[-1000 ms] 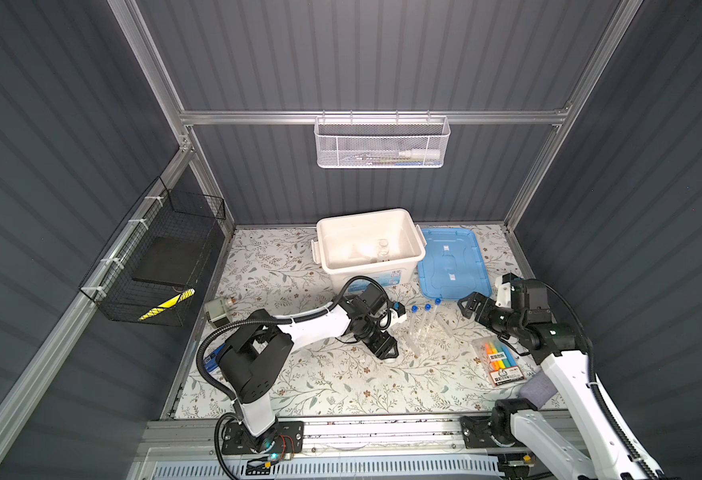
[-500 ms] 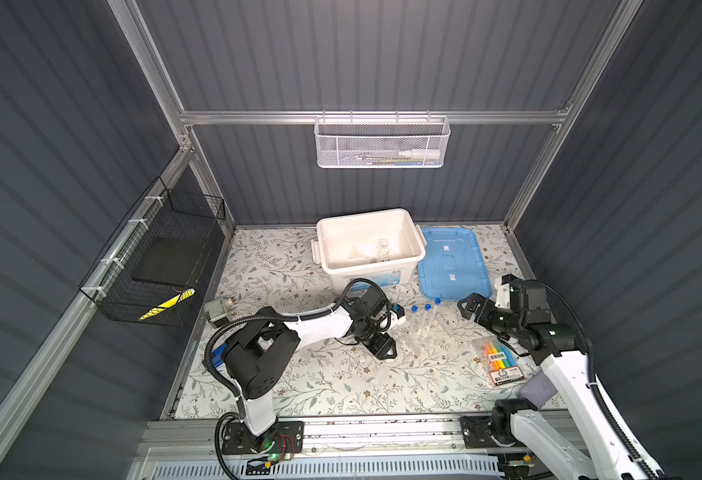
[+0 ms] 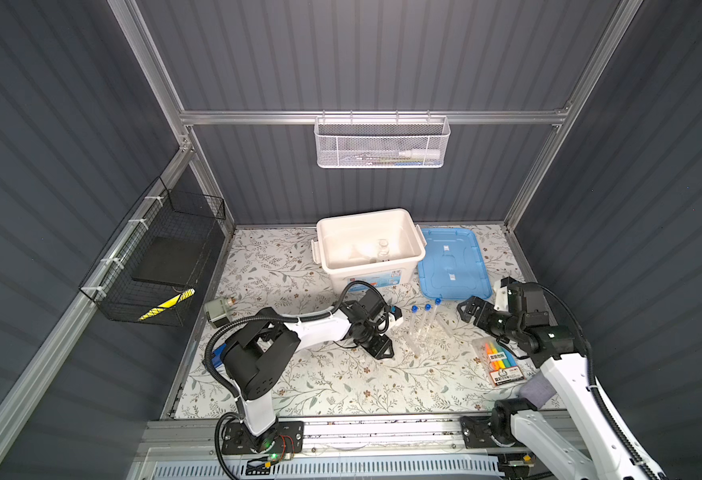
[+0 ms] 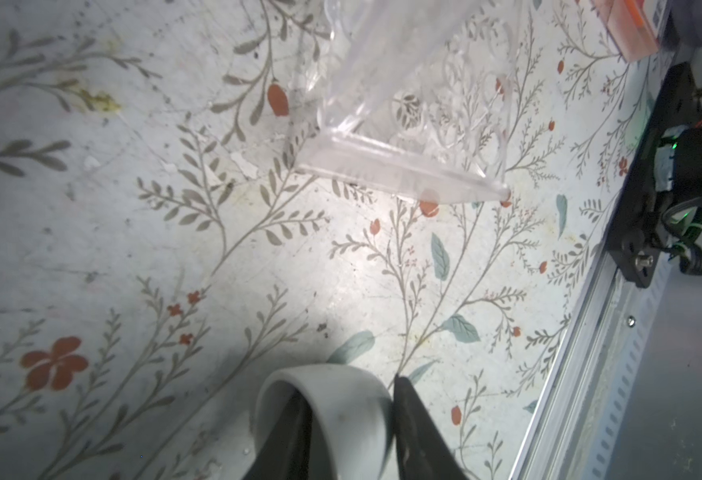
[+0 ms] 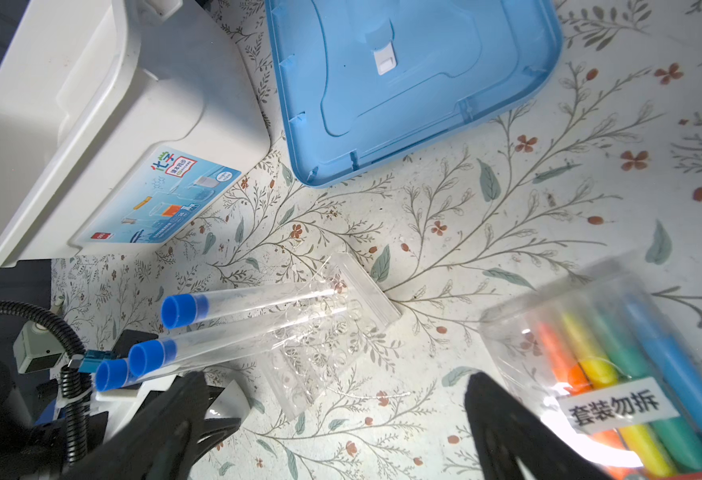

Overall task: Organize the chemistry lab equipment
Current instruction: 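Lower the left gripper and close it on the small white cup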

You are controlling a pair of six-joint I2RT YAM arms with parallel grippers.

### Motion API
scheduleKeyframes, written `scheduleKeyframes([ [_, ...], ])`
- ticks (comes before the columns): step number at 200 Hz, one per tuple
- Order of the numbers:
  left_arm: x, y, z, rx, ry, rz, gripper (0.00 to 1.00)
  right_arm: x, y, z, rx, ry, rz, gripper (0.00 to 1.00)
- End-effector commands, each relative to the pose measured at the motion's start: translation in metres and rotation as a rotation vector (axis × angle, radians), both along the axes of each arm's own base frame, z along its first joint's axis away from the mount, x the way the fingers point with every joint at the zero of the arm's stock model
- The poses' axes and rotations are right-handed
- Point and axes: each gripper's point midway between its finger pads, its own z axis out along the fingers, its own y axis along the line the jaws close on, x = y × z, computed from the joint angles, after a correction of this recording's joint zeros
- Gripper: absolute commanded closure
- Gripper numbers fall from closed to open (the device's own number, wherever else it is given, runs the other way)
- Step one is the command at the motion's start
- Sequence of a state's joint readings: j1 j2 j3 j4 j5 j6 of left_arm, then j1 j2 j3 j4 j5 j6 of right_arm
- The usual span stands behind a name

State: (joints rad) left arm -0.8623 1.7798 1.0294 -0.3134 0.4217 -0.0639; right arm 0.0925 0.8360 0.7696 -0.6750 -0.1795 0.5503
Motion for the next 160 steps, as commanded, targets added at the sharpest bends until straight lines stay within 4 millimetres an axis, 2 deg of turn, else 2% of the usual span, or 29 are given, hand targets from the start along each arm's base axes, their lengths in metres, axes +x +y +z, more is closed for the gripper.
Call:
scheduleKeyframes([
  [1, -0.005, 0.017, -0.017, 0.064, 0.027, 0.049, 0.70, -0.005, -0.002, -0.004, -0.010, 0.019, -0.009, 0.01],
  [66, -0.011, 0.026, -0.024, 0.082, 0.044, 0.069, 0.80, -0.006, -0.002, -0.005, -0.014, 0.023, -0.014, 0.01],
  [112, -0.002, 0.027, -0.019, 0.088, 0.008, 0.101, 0.87, -0.005, -0.003, -0.004, -0.015, 0.021, -0.014, 0.01],
  [123, 0.004, 0.028, -0.017, 0.098, -0.021, 0.118, 0.87, -0.005, -0.003, -0.004, -0.016, 0.020, -0.013, 0.01],
  [160, 0.009, 0.028, -0.012, 0.101, -0.030, 0.142, 0.89, -0.002, 0.000, 0.000, -0.006, 0.009, -0.003, 0.01],
])
